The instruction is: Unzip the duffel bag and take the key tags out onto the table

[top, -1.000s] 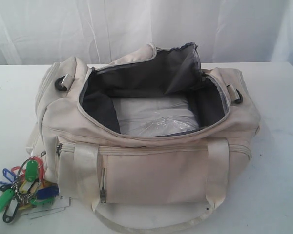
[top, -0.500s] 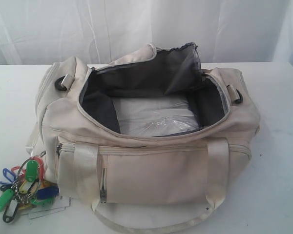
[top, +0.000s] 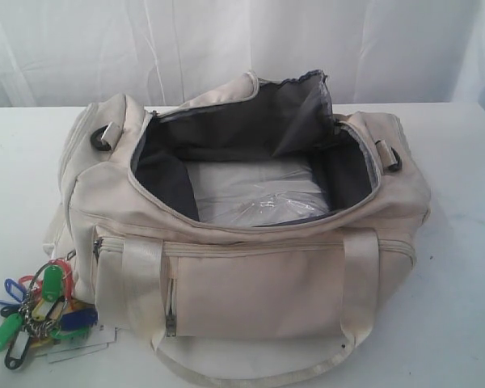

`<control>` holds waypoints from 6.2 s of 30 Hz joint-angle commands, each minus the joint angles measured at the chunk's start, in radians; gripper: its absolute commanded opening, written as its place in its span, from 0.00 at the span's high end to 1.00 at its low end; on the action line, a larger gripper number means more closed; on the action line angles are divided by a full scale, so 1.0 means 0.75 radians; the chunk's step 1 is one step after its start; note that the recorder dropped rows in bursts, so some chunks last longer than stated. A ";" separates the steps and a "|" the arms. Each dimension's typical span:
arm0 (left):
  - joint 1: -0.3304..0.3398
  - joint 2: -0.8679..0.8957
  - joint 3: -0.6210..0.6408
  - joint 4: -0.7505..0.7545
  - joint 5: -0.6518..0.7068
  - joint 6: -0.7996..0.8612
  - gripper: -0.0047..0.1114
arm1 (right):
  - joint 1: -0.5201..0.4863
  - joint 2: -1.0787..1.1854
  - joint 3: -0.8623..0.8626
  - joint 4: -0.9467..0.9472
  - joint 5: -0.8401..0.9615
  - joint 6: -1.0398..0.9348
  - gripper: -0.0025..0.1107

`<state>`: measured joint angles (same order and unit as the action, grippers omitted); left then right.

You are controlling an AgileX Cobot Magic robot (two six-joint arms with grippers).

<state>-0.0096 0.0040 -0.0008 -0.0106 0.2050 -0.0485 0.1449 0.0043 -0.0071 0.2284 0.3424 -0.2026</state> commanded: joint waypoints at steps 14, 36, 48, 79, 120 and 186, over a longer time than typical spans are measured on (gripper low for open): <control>-0.004 -0.005 0.001 -0.015 -0.005 -0.003 0.96 | -0.007 -0.006 0.009 -0.383 -0.010 -0.004 0.98; -0.004 -0.005 0.001 -0.015 -0.005 -0.003 0.96 | -0.007 -0.006 0.009 -0.315 -0.064 -0.004 0.98; -0.004 -0.005 0.001 -0.015 -0.005 -0.003 0.96 | -0.007 -0.006 0.009 -0.305 -0.048 0.261 0.98; -0.004 -0.005 0.001 -0.015 -0.005 -0.003 0.96 | -0.007 -0.006 0.009 -0.305 -0.036 0.210 0.98; -0.004 -0.005 0.001 -0.015 -0.005 -0.003 0.96 | -0.007 -0.006 0.009 -0.305 -0.010 0.210 0.98; -0.004 -0.005 0.001 -0.015 -0.005 -0.003 0.96 | -0.007 -0.006 0.009 -0.305 -0.010 0.210 0.98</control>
<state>-0.0096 0.0040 -0.0008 -0.0106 0.2050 -0.0485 0.1449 0.0043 -0.0071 0.0000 0.3358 -0.0366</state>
